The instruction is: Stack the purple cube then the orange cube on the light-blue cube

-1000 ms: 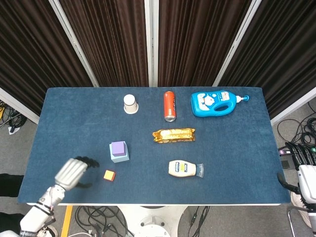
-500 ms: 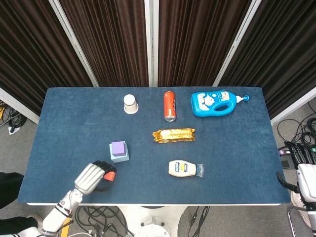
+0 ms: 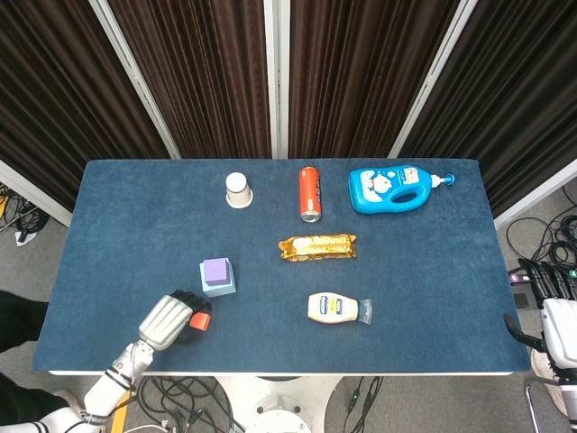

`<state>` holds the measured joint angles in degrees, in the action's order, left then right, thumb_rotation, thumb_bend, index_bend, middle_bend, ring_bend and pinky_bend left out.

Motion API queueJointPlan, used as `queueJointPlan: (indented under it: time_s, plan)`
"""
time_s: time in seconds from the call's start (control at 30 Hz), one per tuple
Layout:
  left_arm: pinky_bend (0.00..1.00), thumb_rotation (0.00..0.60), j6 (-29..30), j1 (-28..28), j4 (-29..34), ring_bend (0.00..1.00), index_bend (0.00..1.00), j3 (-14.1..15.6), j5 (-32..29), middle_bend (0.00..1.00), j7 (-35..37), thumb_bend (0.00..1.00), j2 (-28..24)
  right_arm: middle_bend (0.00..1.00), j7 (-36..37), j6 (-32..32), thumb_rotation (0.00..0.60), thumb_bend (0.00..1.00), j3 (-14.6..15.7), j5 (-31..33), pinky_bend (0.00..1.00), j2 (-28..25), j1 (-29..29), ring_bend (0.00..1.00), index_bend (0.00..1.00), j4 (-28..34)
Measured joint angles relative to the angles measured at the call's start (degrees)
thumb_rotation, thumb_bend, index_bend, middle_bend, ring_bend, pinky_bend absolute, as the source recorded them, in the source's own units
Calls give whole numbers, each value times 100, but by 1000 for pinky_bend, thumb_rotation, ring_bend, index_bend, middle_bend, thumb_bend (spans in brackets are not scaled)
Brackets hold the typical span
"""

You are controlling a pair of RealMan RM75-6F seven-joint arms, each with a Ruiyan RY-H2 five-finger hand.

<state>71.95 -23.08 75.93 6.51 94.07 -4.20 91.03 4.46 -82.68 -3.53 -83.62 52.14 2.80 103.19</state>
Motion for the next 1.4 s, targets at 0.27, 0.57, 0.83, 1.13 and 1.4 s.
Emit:
queueJointPlan:
  time_s: [0.27,0.57,0.83,1.13,1.4]
  plan:
    - [405,600,26,-6,-392,378,424,-17,122,526,122,252,166,88,-22,14,600,230,-6,23,0,5,13,0,39,11]
    - [409,600,-23,-5,-603,380,431,-20,150,549,204,271,293,88,-14,29,600,230,3,31,0,4,15,0,39,4]
    - [423,600,47,31,-776,401,455,5,217,589,266,307,402,88,6,30,600,230,-1,42,0,5,16,0,39,-7]
    - [445,600,275,128,-869,428,486,-2,274,639,321,332,439,88,11,28,600,230,-9,56,0,-2,18,0,39,-1]
    - [446,600,488,238,-270,432,486,-32,234,640,217,332,-154,88,56,37,600,230,-12,72,0,-20,18,0,39,-3]
